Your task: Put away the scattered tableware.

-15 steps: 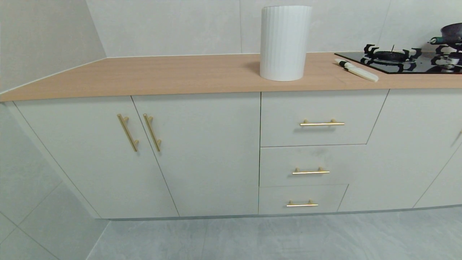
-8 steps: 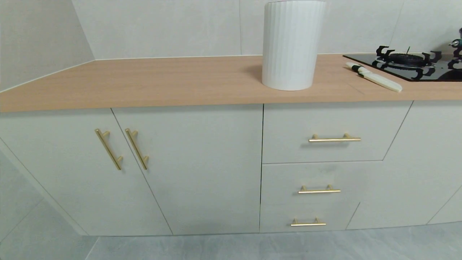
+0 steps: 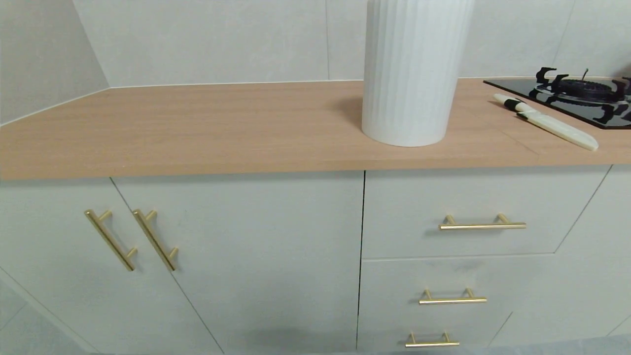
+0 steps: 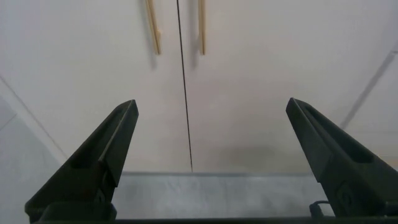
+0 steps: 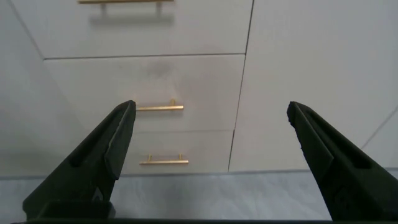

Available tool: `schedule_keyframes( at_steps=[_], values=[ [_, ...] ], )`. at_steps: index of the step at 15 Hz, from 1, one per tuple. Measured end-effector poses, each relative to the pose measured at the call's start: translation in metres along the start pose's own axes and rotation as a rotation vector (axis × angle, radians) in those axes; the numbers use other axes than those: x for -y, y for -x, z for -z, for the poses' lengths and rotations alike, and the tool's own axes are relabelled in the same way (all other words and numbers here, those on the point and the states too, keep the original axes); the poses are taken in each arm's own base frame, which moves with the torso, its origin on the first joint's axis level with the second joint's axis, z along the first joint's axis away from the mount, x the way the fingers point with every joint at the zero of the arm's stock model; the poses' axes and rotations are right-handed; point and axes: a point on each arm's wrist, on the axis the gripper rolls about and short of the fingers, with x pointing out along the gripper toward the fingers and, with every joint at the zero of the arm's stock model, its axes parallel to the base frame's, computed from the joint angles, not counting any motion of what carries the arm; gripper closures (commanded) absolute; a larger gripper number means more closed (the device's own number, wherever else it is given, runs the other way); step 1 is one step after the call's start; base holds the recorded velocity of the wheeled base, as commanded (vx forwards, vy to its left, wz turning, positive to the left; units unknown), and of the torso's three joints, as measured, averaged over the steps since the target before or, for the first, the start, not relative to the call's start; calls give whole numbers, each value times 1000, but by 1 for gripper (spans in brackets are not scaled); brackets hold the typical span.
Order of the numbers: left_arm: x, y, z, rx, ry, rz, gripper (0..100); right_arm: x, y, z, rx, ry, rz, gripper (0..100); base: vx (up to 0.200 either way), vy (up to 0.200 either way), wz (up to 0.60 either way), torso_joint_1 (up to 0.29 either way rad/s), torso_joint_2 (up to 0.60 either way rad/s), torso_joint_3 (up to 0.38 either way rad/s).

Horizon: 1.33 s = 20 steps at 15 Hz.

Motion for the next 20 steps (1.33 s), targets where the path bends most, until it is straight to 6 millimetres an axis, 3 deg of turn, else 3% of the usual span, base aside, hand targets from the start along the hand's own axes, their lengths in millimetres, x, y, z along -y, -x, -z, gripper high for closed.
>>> schedule_keyframes(
  at_steps=[2, 11, 20],
  values=[
    [0, 0, 0, 0, 0, 0, 0, 0, 0, 0, -1, 0, 0, 0, 200, 0, 0, 5, 5, 0],
    [0, 0, 0, 0, 3, 0, 0, 0, 0, 0, -1, 0, -1, 0, 0, 0, 0, 0, 0, 0],
    [0, 0, 0, 0, 3, 0, 0, 0, 0, 0, -1, 0, -1, 0, 0, -200, 0, -2, 4, 3]
  ],
)
